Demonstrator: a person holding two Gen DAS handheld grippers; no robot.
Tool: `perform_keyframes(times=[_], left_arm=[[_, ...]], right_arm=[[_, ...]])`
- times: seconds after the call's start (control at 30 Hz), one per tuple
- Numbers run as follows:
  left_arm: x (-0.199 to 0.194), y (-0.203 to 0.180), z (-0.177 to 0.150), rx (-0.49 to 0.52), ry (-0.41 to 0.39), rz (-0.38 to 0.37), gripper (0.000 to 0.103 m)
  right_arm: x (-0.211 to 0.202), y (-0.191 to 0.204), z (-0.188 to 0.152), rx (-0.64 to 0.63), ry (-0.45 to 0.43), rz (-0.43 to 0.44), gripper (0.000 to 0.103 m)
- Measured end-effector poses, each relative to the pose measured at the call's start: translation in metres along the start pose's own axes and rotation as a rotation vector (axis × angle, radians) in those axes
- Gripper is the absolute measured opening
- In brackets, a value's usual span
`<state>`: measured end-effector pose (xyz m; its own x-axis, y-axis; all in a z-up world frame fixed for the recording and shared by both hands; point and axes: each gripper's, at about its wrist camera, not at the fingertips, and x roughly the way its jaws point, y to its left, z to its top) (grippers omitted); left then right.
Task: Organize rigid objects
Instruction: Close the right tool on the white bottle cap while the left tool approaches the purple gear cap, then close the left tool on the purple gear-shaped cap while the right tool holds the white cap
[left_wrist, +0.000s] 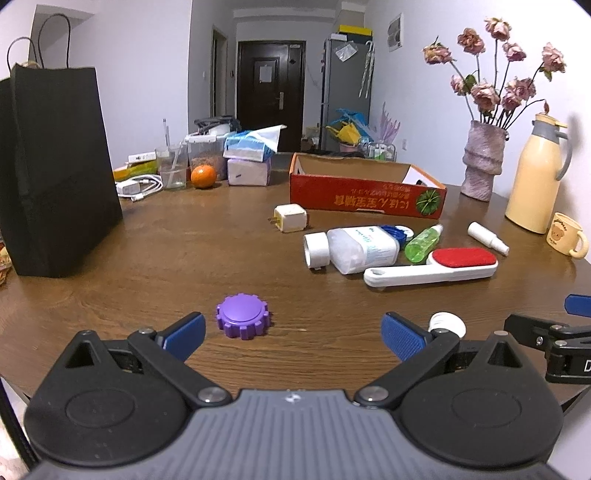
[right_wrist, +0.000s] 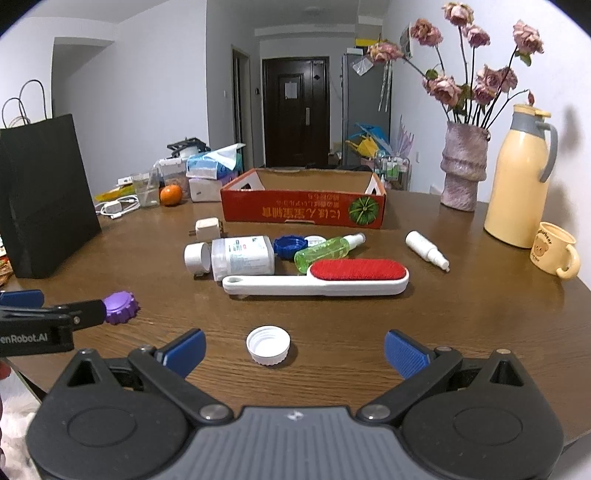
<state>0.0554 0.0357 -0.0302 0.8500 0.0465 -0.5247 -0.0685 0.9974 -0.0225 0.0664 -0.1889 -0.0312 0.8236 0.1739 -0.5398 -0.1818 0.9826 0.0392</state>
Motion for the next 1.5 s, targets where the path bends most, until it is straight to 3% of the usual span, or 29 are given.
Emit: perform_keyframes(times=[0.4, 0.67, 0.77, 0.93, 1.0, 1.07, 1.13, 1.5], left_arm=[[0.038, 0.011, 0.002, -0.019, 0.062, 0.01, 0.103], [0.056, 0.019, 0.002, -0.036, 0.093, 0.021, 0.103], [0.062, 0.021, 0.003, -0.035, 0.101, 0.025, 0.103], [0.071, 0.024, 0.002, -0.038, 0.121, 0.026, 0.103], [0.074, 0.025, 0.003, -0.038, 0.126, 0.029, 0.103], [0.076, 0.027, 0.003, -0.039, 0.129, 0.029, 0.103], [0.079, 0.028, 0.004, -0.042, 0.132, 0.032, 0.103], [0.095, 0.041, 0.008, -0.05, 0.162, 0.064, 0.103]], right_arm=[[0.051, 0.002, 0.003, -0.008, 0.098, 0.002, 0.102], [0.078, 0.007, 0.003, -0.03, 0.162, 0.026, 0.094], [0.086, 0.008, 0.003, -0.028, 0.177, 0.034, 0.085], [0.097, 0.01, 0.003, -0.036, 0.202, 0.061, 0.078], [0.1, 0.01, 0.003, -0.032, 0.212, 0.07, 0.069], [0.104, 0.011, 0.003, -0.03, 0.222, 0.077, 0.048], [0.106, 0.012, 0.003, -0.036, 0.222, 0.084, 0.039], [0.105, 0.004, 0.014, 0.002, 0.189, 0.09, 0.039]])
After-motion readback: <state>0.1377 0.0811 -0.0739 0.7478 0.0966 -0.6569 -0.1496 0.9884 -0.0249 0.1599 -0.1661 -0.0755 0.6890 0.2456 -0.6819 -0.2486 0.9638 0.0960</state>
